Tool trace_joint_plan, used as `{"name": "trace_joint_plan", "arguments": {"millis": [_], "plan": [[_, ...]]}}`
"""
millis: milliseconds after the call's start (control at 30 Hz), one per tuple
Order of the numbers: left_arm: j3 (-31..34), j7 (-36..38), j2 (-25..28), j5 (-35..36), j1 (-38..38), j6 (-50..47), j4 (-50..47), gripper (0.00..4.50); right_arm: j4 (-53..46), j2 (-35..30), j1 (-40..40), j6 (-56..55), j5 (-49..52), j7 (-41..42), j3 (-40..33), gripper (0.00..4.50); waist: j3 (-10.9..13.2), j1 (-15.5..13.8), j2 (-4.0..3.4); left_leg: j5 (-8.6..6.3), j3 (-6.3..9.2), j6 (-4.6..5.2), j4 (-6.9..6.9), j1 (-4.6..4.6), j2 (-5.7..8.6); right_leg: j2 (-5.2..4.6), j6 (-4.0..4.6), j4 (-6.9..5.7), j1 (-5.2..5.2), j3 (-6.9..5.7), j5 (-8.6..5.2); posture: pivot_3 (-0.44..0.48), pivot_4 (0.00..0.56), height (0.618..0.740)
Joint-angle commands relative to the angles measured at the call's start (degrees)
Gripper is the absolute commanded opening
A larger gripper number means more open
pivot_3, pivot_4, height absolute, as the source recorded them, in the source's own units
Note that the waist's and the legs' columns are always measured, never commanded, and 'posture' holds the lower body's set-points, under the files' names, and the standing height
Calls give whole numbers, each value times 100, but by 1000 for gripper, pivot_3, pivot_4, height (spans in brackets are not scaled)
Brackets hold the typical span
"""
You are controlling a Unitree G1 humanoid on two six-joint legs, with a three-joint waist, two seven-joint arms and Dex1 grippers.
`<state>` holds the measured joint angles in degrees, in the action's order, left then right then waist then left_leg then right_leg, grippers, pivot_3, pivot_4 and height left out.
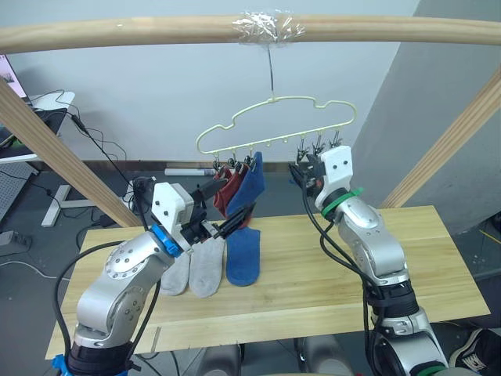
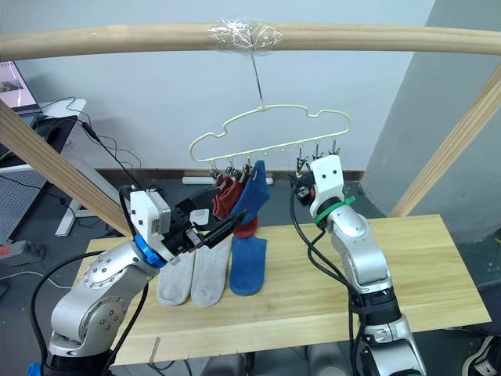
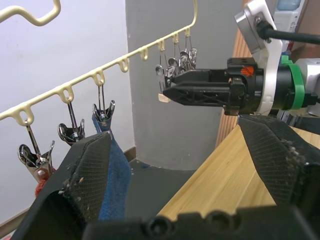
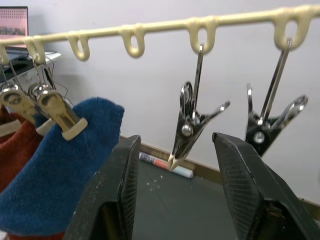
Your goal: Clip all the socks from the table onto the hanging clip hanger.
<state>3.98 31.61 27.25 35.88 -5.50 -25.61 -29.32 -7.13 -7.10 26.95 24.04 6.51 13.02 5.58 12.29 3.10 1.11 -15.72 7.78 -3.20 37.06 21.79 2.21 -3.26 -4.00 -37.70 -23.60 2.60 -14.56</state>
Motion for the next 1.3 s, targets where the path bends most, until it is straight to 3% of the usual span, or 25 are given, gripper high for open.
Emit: {"name": "trace_joint_plan", "arguments": {"millis": [33, 800, 1300], "plan": [[-62, -58, -51, 2, -38, 14, -359, 4500, 40, 111, 220, -166, 7, -102, -127, 2388, 0, 2, 0, 0, 0, 0, 0, 0, 0, 0, 0, -1, 0, 0, 0, -37, 177, 740], [-266, -337, -308, 5, 42, -78, -564, 4500, 381, 639, 545, -302, 57, -274, -249, 2388, 0, 4, -1, 1, 0, 0, 1, -2, 0, 0, 2, -8, -3, 0, 1, -34, 184, 740], [-250, -298, -300, 23, 141, -59, -630, 4500, 498, 597, 611, -372, 107, -276, -353, 2388, 0, 6, -1, 1, 1, 0, 0, -2, 0, 1, 2, -8, -3, 0, 1, -30, 182, 740]]}}
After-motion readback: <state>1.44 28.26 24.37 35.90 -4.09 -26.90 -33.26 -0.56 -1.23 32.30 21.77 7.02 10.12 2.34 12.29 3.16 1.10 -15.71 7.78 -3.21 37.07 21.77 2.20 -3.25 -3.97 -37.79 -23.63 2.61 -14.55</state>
